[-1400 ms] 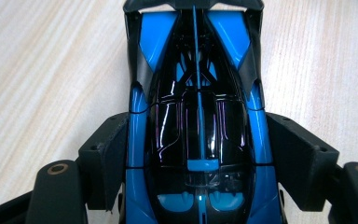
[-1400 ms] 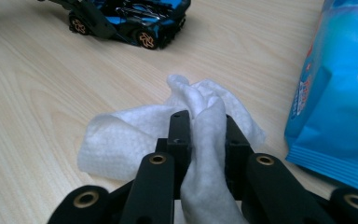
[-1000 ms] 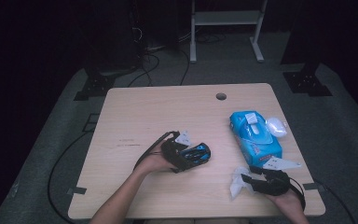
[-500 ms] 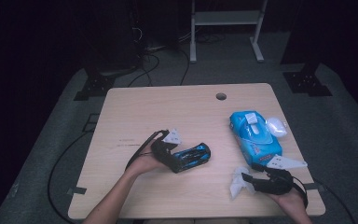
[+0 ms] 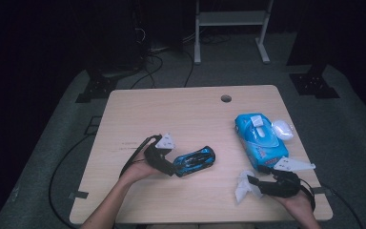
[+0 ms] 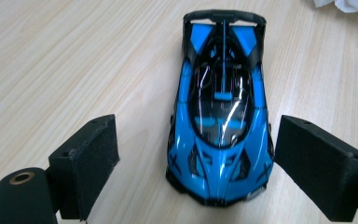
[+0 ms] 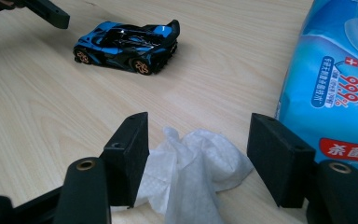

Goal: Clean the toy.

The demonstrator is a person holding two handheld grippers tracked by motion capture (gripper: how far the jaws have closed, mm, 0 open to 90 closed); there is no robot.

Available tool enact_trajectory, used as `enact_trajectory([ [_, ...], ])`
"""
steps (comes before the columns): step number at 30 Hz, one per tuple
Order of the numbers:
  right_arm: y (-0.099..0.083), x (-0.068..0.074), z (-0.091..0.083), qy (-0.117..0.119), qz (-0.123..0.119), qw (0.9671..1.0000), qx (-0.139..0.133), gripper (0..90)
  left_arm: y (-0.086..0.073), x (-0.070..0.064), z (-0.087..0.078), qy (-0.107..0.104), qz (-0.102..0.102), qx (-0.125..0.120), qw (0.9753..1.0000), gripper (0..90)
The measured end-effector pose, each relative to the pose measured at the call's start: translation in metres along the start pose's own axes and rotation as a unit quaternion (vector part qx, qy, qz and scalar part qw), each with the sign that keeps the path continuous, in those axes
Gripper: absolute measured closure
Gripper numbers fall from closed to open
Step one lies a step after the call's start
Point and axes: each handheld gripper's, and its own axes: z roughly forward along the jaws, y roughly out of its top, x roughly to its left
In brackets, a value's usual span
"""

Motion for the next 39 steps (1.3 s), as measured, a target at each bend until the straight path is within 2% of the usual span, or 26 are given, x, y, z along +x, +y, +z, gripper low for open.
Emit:
enact_trajectory([
  [10,0.001,-0.001,-0.001,0.002,0.004,1.0,-0.003,37.4,-0.016,-0.004,-0.011,0.008,-0.016,-0.012,0.9998,12.0],
  [21,0.0,-0.001,-0.002,0.004,0.005,1.0,-0.003,37.0,-0.036,-0.006,-0.022,0.016,-0.029,-0.009,0.9994,11.5],
  [27,0.0,-0.001,-0.002,0.005,0.005,1.0,-0.003,36.9,-0.041,-0.007,-0.026,0.02,-0.032,-0.012,0.9992,11.4],
  [30,0.0,0.0,-0.002,0.005,0.006,1.0,-0.004,36.7,-0.045,-0.009,-0.029,0.019,-0.027,-0.006,0.9994,11.4],
  [34,-0.002,-0.001,-0.004,0.004,0.007,1.0,-0.004,36.6,-0.054,-0.012,-0.034,0.02,-0.032,-0.005,0.9993,11.3],
  [38,-0.003,-0.001,-0.004,0.004,0.006,0.9999,-0.008,36.6,-0.06,-0.013,-0.038,0.024,-0.04,-0.005,0.9989,11.1],
  [39,-0.003,-0.001,-0.005,0.004,0.007,0.9999,-0.01,36.6,-0.064,-0.013,-0.04,0.025,-0.05,-0.009,0.9984,11.1],
])
